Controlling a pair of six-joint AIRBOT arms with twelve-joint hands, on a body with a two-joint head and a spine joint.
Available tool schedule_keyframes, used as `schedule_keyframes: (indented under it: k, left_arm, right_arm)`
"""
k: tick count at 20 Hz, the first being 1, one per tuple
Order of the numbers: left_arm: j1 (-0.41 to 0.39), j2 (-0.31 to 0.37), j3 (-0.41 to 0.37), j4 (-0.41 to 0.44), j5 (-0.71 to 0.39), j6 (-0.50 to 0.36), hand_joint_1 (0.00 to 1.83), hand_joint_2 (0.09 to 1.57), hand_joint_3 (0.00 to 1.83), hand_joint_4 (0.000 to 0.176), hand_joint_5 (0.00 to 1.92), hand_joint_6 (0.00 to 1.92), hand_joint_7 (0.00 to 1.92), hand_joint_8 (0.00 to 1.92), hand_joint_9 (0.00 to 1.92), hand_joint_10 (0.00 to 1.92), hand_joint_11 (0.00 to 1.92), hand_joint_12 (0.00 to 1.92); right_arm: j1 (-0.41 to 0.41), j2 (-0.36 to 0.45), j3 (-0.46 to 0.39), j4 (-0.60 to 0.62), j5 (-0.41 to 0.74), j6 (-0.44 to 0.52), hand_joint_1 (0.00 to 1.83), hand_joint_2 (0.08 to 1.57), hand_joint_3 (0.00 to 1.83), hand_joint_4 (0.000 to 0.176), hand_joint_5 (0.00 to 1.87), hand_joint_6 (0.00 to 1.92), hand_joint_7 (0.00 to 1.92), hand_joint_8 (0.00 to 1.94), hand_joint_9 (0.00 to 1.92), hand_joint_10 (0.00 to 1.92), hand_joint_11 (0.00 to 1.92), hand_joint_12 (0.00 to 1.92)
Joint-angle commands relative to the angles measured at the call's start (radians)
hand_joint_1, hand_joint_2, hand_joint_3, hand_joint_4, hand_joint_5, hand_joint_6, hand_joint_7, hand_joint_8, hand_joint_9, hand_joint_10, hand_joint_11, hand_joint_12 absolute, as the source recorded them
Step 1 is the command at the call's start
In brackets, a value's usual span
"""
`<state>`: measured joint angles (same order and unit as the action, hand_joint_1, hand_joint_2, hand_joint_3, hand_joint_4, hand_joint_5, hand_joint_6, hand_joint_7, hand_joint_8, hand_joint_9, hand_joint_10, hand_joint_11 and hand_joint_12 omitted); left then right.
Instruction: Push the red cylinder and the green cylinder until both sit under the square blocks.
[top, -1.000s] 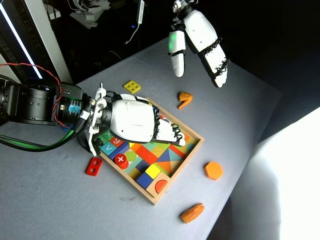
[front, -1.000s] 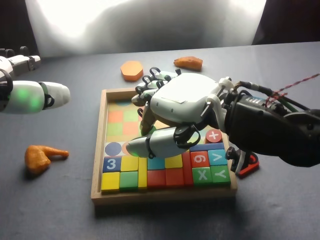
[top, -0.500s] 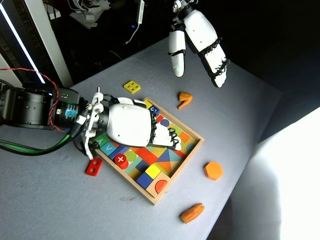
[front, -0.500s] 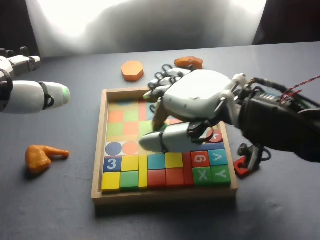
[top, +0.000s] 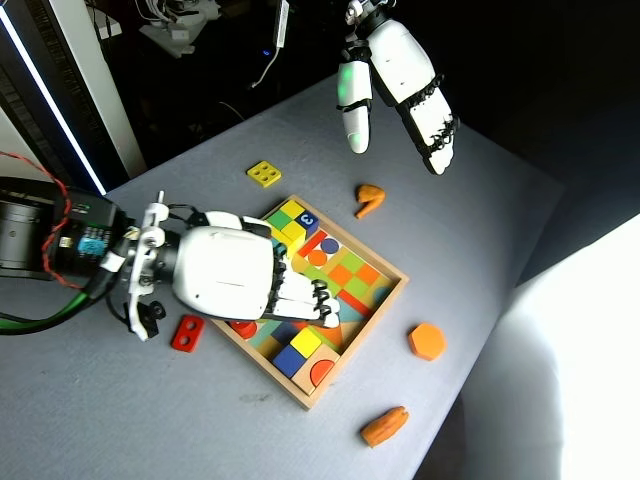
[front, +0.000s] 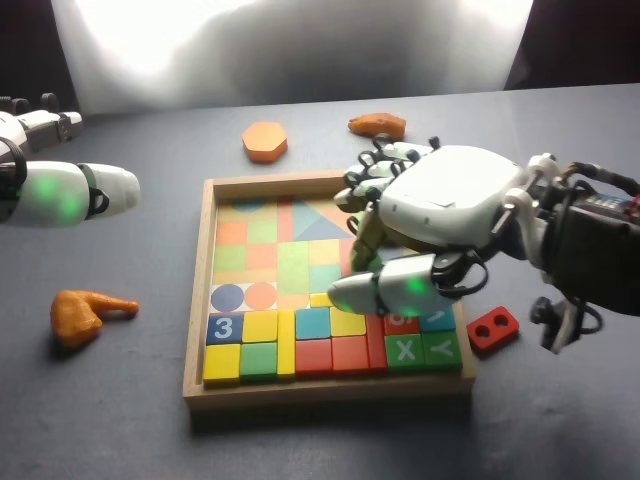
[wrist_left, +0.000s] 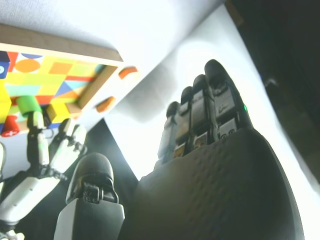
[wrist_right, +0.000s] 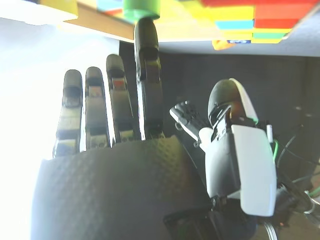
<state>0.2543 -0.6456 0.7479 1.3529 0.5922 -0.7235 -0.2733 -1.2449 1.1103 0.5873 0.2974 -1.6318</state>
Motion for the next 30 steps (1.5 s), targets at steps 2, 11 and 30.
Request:
schedule_keyframes:
  k: [2,11,30]
  left_arm:
    - [-0.006,0.009,0.006,0.058,0.018,-0.001,0.0,1.22,0.0,0.025,0.01,0.0,0.05,0.0,0.07,0.01,0.0,0.38]
    - [-0.006,0.01,0.008,0.062,0.019,-0.001,0.0,1.22,0.0,0.033,0.0,0.0,0.02,0.0,0.06,0.01,0.0,0.32]
    - [-0.007,0.01,0.008,0.062,0.019,-0.001,0.0,1.21,0.0,0.037,0.0,0.0,0.01,0.0,0.05,0.0,0.0,0.33]
  right_arm:
    - [-0.025,0.021,-0.004,-0.006,-0.013,-0.015,0.0,1.17,0.0,0.0,0.96,0.0,0.34,0.0,0.17,0.0,0.0,0.32]
    - [-0.033,0.076,-0.057,-0.006,-0.018,-0.026,0.0,1.17,0.0,0.0,0.95,0.0,0.33,0.0,0.15,0.0,0.0,0.26]
    - [0.041,0.109,-0.088,-0.006,-0.011,-0.027,0.0,1.18,0.0,0.0,0.95,0.0,0.33,0.0,0.17,0.0,0.0,0.35]
